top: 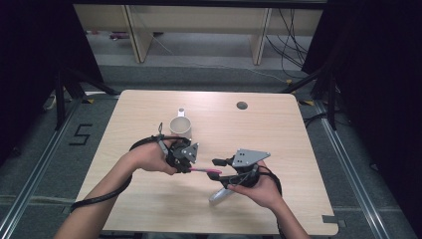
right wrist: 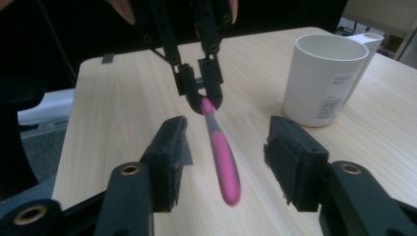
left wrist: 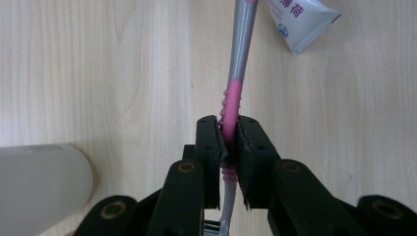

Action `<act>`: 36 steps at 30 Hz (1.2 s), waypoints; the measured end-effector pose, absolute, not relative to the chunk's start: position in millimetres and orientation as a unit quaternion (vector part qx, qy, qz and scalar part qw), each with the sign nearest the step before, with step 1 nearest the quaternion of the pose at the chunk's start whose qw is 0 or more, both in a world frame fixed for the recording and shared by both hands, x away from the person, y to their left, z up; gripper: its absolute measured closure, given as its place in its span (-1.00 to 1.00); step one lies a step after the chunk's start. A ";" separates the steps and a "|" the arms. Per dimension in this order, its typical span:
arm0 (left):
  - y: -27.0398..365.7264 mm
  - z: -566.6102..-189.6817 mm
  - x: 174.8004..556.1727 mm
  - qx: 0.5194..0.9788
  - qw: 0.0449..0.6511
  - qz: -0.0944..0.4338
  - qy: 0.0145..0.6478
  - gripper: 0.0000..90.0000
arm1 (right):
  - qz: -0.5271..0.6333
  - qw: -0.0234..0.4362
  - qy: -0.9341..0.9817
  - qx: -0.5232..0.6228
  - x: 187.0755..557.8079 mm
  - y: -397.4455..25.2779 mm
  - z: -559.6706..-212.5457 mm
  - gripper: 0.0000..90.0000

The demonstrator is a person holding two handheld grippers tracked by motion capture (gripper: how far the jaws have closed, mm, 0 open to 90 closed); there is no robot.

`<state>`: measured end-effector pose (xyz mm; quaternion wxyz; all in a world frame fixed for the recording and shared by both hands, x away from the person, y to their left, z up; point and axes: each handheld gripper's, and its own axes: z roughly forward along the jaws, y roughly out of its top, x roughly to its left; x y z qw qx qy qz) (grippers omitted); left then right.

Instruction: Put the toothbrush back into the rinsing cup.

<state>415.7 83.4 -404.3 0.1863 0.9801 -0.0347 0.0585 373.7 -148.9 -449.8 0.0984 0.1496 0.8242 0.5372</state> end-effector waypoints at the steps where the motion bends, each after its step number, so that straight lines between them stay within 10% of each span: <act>1: 82.0 -402.6 416.3 0.981 0.183 0.059 -0.039 0.78 | 0.526 0.095 0.832 0.149 375.3 -145.0 -452.5 0.24; 23: 74.9 -402.6 414.3 0.980 0.184 0.055 -0.046 0.78 | 0.516 0.088 0.842 0.130 377.7 -138.3 -457.0 0.76; 36: 74.6 -401.6 413.6 0.981 0.182 0.055 -0.049 0.78 | 0.510 0.085 0.847 0.124 377.5 -138.0 -459.2 0.59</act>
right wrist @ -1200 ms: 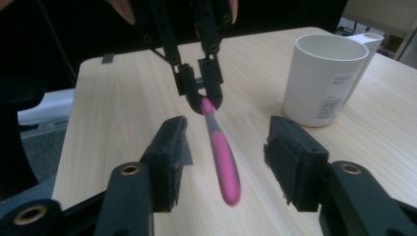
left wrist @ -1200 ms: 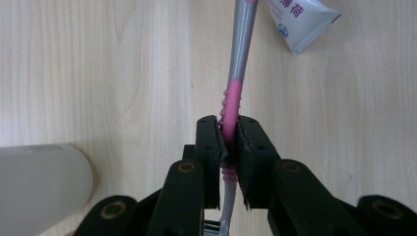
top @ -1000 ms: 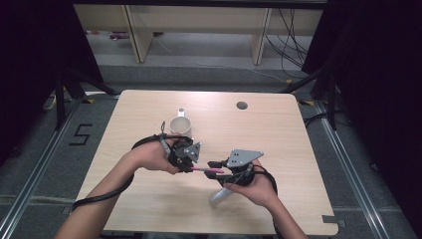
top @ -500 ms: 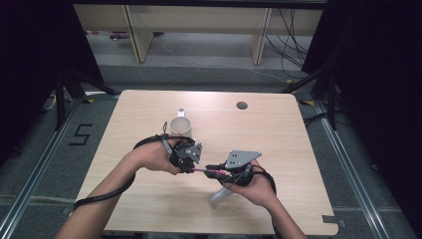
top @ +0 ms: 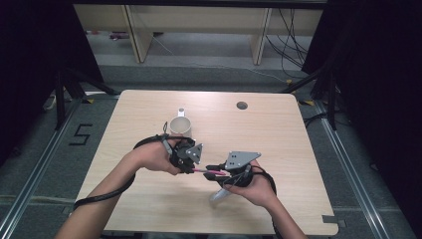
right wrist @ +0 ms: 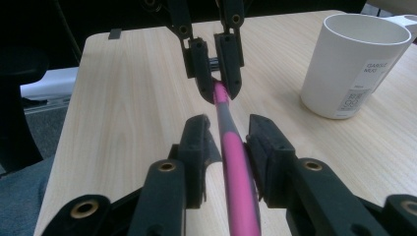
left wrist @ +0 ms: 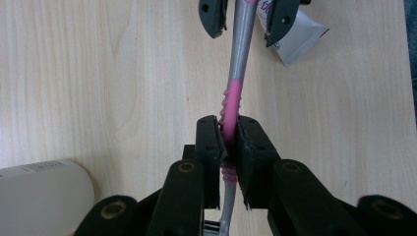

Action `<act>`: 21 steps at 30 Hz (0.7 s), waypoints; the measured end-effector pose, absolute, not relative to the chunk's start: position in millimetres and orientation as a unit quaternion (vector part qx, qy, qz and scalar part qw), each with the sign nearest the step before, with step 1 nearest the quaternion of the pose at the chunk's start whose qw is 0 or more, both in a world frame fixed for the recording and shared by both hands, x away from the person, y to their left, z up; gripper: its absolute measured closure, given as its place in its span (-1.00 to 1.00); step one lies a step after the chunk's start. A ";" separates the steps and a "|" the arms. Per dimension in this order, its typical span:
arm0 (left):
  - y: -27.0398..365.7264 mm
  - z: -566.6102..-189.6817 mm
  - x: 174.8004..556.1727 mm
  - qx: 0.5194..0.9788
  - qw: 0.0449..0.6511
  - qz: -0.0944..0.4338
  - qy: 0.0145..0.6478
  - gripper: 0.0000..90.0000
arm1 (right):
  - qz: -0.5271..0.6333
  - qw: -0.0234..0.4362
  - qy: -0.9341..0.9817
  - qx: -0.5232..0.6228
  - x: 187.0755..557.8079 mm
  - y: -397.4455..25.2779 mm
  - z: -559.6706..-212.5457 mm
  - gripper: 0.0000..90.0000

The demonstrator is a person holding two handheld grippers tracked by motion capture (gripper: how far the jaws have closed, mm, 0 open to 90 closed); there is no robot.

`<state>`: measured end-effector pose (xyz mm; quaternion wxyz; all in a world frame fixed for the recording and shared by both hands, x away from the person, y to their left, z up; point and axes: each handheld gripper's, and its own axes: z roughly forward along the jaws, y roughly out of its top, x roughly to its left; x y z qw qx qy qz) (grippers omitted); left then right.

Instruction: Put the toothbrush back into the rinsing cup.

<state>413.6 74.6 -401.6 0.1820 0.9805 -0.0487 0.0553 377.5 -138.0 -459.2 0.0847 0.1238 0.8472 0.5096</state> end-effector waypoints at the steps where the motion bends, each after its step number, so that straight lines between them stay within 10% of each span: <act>1: 74.6 -401.4 413.4 0.980 0.183 0.055 -0.049 0.78 | 0.512 0.086 0.846 0.123 377.6 -137.4 -459.7 0.60; 21: 72.0 -400.9 411.0 0.976 0.195 0.074 -0.060 0.68 | 0.497 0.088 0.855 0.118 374.8 -139.7 -458.7 0.80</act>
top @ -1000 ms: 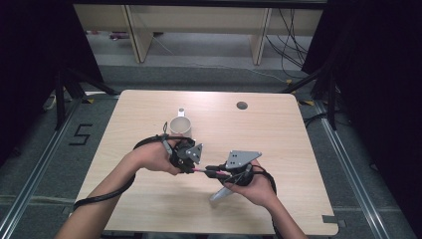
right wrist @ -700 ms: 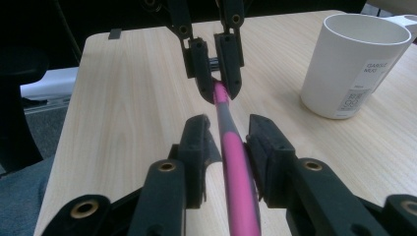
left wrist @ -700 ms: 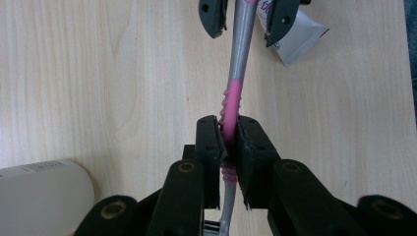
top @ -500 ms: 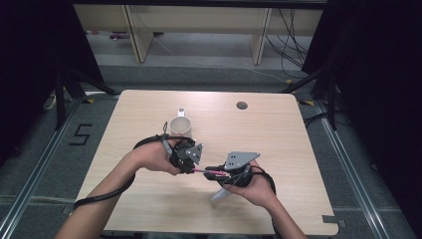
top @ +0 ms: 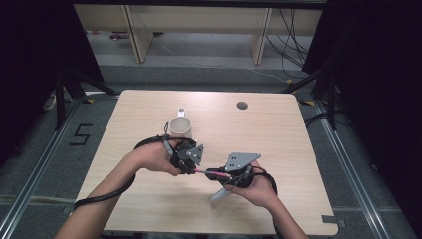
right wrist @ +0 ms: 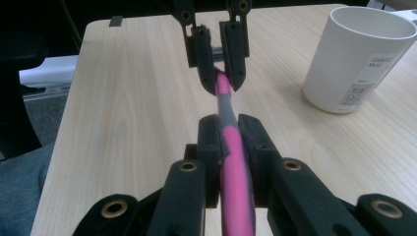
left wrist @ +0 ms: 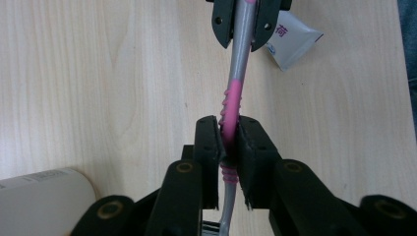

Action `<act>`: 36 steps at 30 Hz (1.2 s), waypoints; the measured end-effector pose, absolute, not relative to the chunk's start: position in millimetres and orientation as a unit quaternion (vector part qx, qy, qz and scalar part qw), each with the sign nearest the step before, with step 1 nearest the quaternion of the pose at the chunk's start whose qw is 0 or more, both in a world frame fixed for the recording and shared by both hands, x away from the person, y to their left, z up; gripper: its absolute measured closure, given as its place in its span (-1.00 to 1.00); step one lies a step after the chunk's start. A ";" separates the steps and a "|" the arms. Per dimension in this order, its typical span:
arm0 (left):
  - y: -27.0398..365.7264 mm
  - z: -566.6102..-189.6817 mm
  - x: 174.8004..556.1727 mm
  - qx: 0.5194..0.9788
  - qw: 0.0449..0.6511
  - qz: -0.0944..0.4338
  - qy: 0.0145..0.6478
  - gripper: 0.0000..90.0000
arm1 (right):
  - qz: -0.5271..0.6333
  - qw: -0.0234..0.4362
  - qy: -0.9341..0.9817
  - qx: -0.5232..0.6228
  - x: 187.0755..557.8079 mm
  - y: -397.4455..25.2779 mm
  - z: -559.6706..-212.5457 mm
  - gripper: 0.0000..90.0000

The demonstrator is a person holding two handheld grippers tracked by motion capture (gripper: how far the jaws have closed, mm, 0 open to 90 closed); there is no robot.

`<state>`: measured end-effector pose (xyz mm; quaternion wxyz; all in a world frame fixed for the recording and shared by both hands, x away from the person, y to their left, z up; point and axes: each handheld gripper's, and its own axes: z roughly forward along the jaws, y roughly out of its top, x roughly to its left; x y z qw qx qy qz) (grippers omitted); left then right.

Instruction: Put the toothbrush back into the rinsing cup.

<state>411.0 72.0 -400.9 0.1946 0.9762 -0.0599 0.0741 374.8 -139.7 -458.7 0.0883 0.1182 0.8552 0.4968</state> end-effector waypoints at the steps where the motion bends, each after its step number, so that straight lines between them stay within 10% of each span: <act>1: 72.3 -400.9 410.9 0.974 0.201 0.084 -0.054 0.51 | 0.494 0.085 0.856 0.123 374.4 -140.8 -457.7 0.80; 5: 77.0 -398.0 405.8 0.963 0.233 0.127 -0.050 0.03 | 0.491 0.095 0.855 0.136 375.3 -143.4 -458.6 0.81; 17: 113.2 -393.4 378.8 0.878 0.433 0.193 0.068 -0.07 | 0.542 0.182 0.789 0.225 380.5 -164.3 -454.4 0.80; 36: 118.0 -436.5 405.9 0.733 0.627 0.046 0.261 -0.39 | 0.628 0.198 0.718 0.227 378.0 -152.1 -431.8 0.80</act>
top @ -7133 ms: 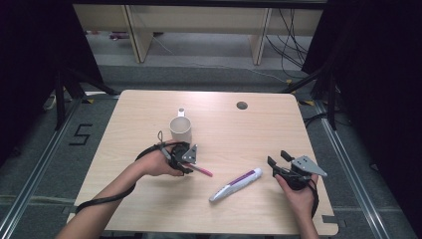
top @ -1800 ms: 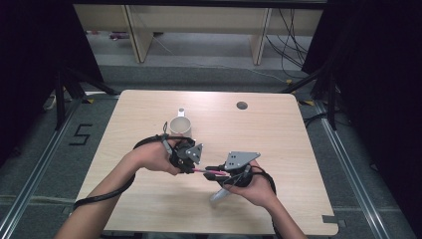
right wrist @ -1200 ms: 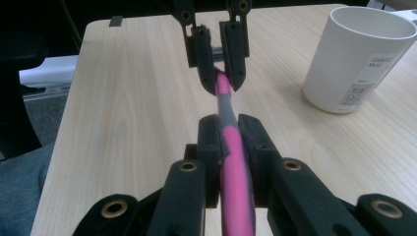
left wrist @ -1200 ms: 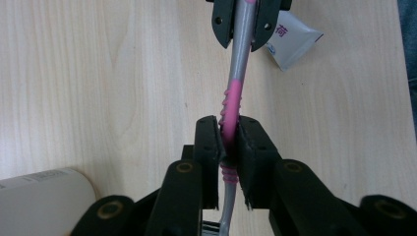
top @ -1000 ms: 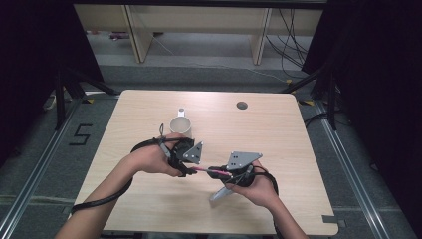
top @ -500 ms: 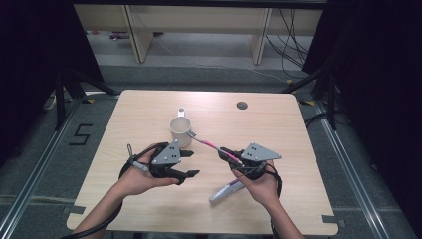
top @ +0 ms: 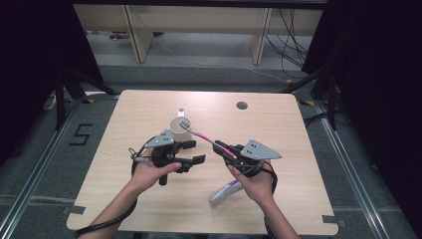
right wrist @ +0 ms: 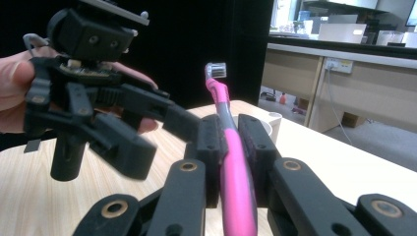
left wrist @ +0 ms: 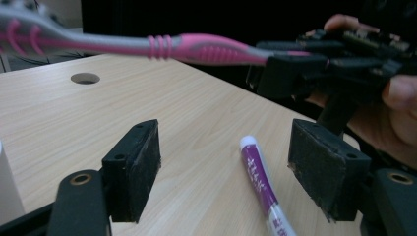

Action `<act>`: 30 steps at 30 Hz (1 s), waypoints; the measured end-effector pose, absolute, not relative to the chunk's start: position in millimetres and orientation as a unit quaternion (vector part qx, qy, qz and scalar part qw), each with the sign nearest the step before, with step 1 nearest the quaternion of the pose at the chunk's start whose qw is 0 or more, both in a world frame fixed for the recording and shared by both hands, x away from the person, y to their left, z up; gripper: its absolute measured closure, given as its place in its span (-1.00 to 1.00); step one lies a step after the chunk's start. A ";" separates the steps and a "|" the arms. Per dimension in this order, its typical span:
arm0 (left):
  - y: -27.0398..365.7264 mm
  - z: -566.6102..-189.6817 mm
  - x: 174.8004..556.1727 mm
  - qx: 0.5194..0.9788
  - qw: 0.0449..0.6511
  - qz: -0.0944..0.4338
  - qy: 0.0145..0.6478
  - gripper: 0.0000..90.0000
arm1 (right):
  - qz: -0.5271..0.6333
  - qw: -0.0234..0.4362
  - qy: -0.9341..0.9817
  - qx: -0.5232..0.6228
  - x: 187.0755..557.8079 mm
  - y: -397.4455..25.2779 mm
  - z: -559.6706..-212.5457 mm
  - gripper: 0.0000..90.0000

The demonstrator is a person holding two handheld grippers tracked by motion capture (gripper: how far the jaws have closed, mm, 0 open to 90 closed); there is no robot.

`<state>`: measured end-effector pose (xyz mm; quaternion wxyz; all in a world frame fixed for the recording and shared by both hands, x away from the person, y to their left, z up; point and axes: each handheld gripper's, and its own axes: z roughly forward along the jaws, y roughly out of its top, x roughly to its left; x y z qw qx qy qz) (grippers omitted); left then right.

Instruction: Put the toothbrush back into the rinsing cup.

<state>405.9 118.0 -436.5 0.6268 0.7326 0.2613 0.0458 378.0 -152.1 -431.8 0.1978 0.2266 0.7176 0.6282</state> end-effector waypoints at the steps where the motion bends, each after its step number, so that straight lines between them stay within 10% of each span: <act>1: 118.0 -436.5 405.9 0.733 0.627 0.046 0.261 -0.38 | 0.628 0.200 0.716 0.229 376.6 -152.5 -431.5 0.80; 30: 117.6 -424.6 417.0 0.654 0.696 -0.002 0.297 -0.38 | 0.638 0.217 0.709 0.206 375.5 -149.0 -430.8 0.80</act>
